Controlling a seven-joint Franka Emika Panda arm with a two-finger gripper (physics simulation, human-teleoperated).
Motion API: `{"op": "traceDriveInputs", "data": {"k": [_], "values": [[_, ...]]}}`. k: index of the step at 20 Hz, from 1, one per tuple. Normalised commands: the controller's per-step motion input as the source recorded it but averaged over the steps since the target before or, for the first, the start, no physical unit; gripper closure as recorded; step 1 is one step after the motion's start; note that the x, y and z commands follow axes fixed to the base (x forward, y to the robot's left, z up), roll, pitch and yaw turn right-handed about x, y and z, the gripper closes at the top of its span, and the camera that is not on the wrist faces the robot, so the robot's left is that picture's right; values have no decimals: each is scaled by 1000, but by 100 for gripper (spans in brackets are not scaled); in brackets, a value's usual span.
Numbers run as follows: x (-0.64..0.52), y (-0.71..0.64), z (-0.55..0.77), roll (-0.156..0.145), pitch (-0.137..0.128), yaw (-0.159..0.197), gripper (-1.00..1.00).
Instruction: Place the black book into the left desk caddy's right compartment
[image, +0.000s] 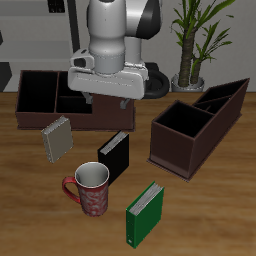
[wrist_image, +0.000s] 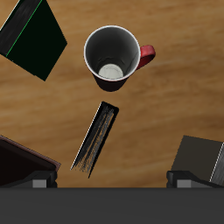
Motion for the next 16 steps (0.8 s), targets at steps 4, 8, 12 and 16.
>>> {"op": "traceDriveInputs", "data": {"k": [4, 8, 12, 16], "values": [[58, 55, -203, 40, -41, 39, -100], [46, 46, -261, -10, 5, 11, -100], [86, 77, -255, -3, 27, -13, -100], [41, 57, -200, 7, -19, -38, -100]]}}
